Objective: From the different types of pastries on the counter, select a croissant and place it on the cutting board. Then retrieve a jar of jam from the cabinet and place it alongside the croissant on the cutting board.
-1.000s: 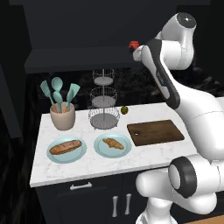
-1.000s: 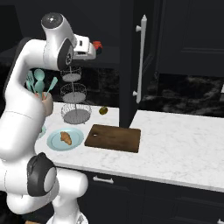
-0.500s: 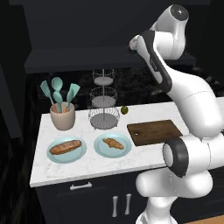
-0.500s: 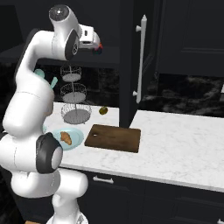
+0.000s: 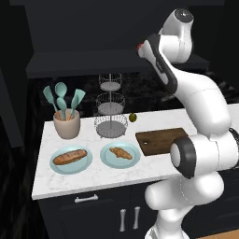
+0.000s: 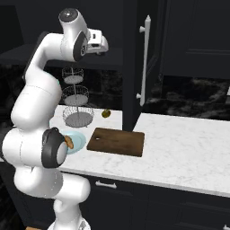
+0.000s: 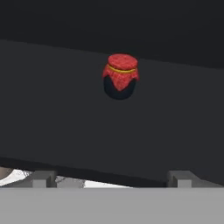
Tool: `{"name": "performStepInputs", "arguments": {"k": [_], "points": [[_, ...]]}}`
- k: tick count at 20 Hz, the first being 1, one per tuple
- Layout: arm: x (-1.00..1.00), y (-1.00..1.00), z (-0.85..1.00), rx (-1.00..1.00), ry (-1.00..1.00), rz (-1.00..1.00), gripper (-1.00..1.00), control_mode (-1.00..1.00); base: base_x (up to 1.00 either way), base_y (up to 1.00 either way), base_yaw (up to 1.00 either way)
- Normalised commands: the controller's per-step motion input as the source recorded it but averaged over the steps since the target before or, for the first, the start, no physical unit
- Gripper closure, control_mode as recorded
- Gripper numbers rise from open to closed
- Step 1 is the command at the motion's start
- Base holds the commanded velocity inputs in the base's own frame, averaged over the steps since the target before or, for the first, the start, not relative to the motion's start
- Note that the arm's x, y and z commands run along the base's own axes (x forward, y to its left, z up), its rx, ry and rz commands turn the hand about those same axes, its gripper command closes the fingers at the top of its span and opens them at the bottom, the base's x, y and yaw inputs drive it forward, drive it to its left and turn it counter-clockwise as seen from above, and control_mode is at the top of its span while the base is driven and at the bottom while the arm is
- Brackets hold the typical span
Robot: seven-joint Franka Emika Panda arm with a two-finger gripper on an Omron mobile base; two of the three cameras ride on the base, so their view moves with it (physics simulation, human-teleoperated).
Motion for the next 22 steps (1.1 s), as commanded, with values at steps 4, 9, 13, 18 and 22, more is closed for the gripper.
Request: {"name": "performStepInputs", "arguments": {"k": [4, 9, 13, 18, 22], "points": [[0.86, -0.02, 0.06, 0.04, 0.0, 0.0, -1.0, -1.0, 0.0, 0.0, 0.0], [0.21, 0.0, 0.01, 0.0, 0.0, 0.0, -1.0, -1.0, 0.0, 0.0, 0.0], [0.48, 0.0, 0.09, 0.0, -0.04, 0.0, -1.0, -1.0, 0.0, 0.0, 0.0], [0.24, 0.0, 0.0, 0.0, -0.01, 0.0, -1.0, -1.0, 0.0, 0.0, 0.0], [0.36, 0.03, 0.0, 0.0, -0.01, 0.0, -1.0, -1.0, 0.0, 0.0, 0.0]]}}
